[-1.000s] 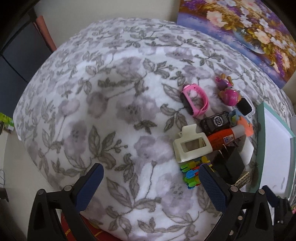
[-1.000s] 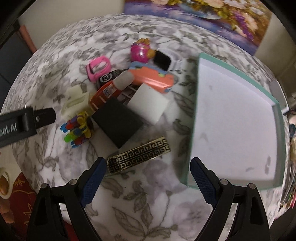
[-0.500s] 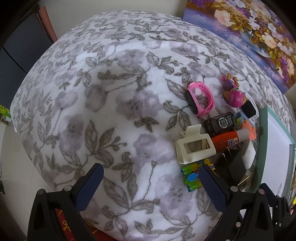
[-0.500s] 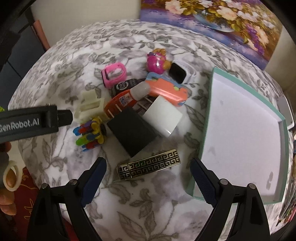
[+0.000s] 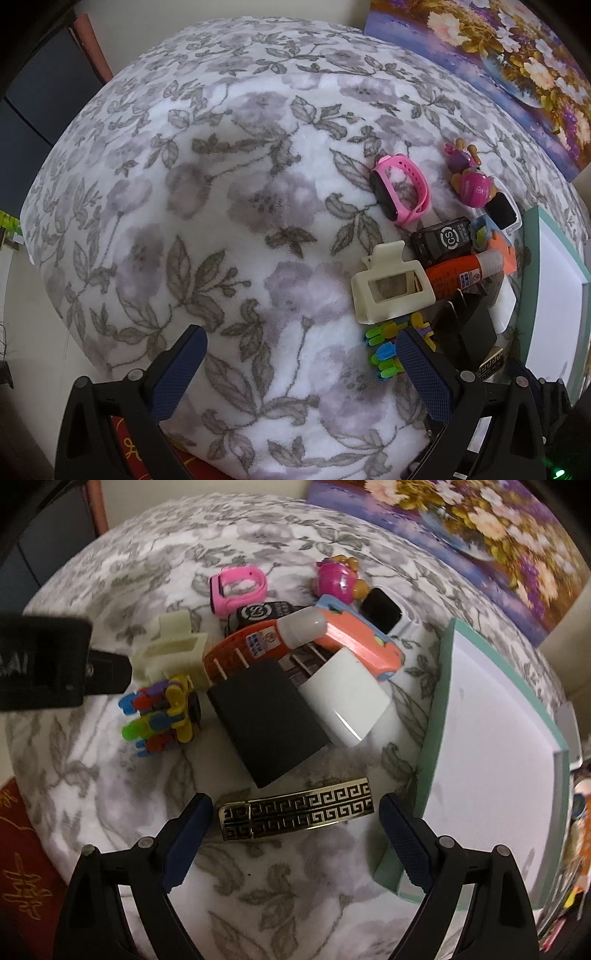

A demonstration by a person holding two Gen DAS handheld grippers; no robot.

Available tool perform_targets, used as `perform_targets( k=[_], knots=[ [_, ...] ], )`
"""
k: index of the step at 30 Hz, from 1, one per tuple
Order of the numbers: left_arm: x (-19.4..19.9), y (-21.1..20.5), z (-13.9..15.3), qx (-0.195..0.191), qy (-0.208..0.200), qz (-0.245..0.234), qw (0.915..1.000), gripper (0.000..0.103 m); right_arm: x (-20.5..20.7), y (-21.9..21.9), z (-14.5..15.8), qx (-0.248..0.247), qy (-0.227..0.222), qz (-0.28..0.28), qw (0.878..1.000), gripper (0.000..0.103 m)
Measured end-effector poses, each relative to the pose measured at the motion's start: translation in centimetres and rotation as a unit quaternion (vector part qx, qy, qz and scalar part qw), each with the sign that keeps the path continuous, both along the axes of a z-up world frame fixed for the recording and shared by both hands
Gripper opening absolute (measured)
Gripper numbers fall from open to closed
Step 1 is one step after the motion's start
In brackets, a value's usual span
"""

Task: Organize rigid objects
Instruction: 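Grasp the gold-and-black patterned bar with the right tool while the left tool approaches the multicolored toy, then grasp the multicolored toy clip with the left tool while the right tool holds the bar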

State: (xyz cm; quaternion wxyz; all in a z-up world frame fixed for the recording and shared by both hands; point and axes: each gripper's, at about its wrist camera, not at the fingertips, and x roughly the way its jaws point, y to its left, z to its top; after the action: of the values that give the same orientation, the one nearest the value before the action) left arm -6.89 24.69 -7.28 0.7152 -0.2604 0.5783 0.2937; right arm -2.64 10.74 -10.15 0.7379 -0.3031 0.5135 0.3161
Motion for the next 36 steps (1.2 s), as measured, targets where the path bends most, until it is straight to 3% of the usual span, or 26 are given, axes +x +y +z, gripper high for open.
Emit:
perform_targets(
  k=[7, 11, 18, 31, 33, 36],
  knots=[
    [0.0, 0.0, -0.1, 0.0, 0.003, 0.0, 1.0, 0.103, 1.0, -1.0, -0.6, 0.031, 0.046, -0.026, 0.998, 0.09],
    [0.1, -0.2, -0.1, -0.001, 0.002, -0.005, 1.0, 0.103, 1.4, -1.4, -0.5, 0.034, 0.046, -0.033, 0.998, 0.085],
    [0.1, -0.4, 0.1, -0.003, -0.004, -0.003, 1.0, 0.103, 1.8, -1.3, -0.5, 0.036, 0.048, -0.038, 0.997, 0.085],
    [1.1, -1.1, -0.3, -0.07, -0.05, -0.005, 0.9963, 0.103, 2.2, -2.2, 0.7, 0.046, 0.071, -0.052, 0.995, 0.085],
    [1.3, -1.3, -0.6, -0.081, -0.054, -0.005, 0.9952, 0.094, 2.1, -2.2, 0.7, 0.045, 0.07, -0.051, 0.995, 0.085],
    [1.7, -1.8, -1.1, -0.085, -0.05, -0.011, 0.9951, 0.091, 2.2, -2.2, 0.7, 0.045, 0.071, -0.052, 0.995, 0.085]
  ],
)
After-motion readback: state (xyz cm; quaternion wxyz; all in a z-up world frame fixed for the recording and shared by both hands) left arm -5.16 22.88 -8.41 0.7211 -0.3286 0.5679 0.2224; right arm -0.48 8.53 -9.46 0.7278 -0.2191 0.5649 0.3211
